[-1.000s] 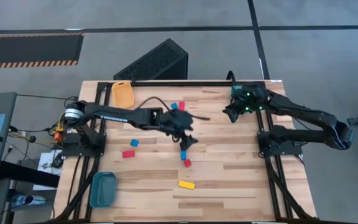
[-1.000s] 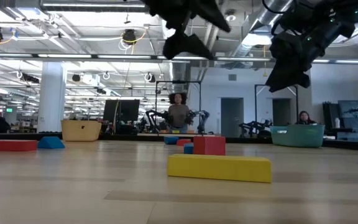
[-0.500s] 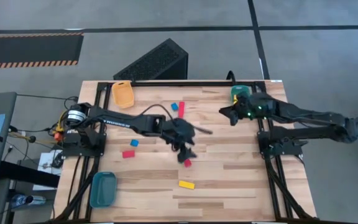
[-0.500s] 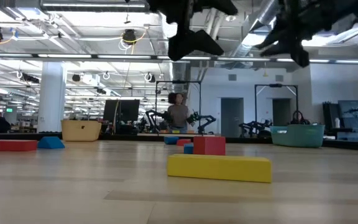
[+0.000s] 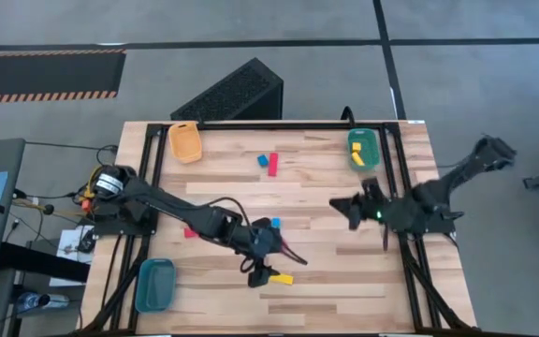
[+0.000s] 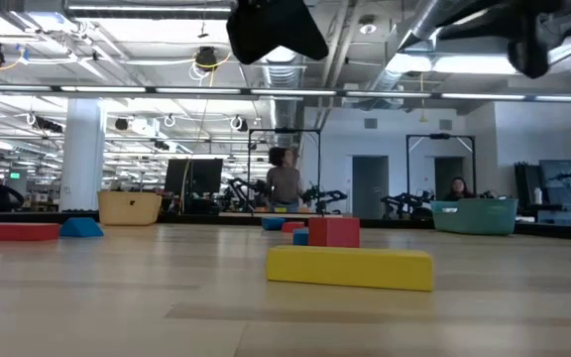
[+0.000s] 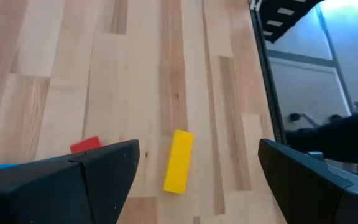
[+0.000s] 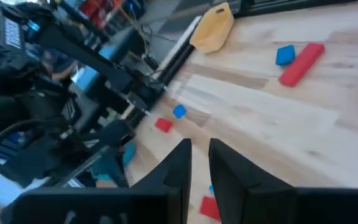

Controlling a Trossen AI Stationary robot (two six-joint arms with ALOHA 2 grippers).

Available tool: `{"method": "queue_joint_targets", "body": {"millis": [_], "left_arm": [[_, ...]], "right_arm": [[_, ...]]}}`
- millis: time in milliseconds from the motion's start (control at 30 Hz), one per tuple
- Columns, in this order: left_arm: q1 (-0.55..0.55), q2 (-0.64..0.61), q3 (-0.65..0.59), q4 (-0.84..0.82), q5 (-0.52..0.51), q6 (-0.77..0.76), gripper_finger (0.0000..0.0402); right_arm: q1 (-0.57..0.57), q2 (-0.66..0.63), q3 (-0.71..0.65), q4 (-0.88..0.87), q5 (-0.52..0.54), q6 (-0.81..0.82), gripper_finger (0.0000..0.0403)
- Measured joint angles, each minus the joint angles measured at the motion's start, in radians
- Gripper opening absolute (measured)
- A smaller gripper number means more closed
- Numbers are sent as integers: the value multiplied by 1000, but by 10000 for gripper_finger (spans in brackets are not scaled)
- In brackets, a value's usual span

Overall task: Sort & place blocks by color
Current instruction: Put the yellow block into the light blue bin

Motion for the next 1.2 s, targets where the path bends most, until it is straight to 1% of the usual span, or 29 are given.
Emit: {"method": "queue_joint_targets", "body": {"millis": [67, 133, 233, 300, 400, 533, 667, 767, 833, 967, 1100, 1167, 1200], "left_arm": [[-22, 2, 0, -2, -36, -13, 316], [-43, 3, 0, 6, -101, -25, 316], [-70, 12, 0, 31, -184, -20, 316], [-83, 14, 0, 52, -190, -6, 316], [-96, 35, 2, 63, -188, -2, 316], [-109, 70, 0, 65, -206, -4, 316], [-123, 98, 0, 67, -239, -8, 316], [-129, 101, 0, 77, -235, -20, 316], [-130, 102, 0, 72, -228, -27, 316], [-125, 103, 0, 89, -241, -28, 316], [-116, 125, -1, 88, -280, -34, 316], [-114, 149, 3, 127, -276, -44, 316], [-115, 154, 1, 110, -267, -40, 316]], "right_arm": [[103, 61, 0, 39, 125, 80, 75], [187, 129, 0, 99, 236, 130, 72], [275, 247, 28, 230, 359, 120, 69], [298, 325, 82, 282, 402, 87, 66], [303, 419, 183, 270, 408, 38, 61], [287, 488, 300, 187, 364, 4, 55], [258, 505, 387, 84, 251, 1, 49], [230, 503, 435, -3, 190, 1, 44], [211, 492, 454, -73, 159, 1, 41], [152, 463, 462, -137, 71, 1, 34], [98, 451, 462, -159, -27, -1, 28], [83, 451, 462, -161, -55, -1, 26], [83, 452, 461, -165, -64, -2, 25]]}}
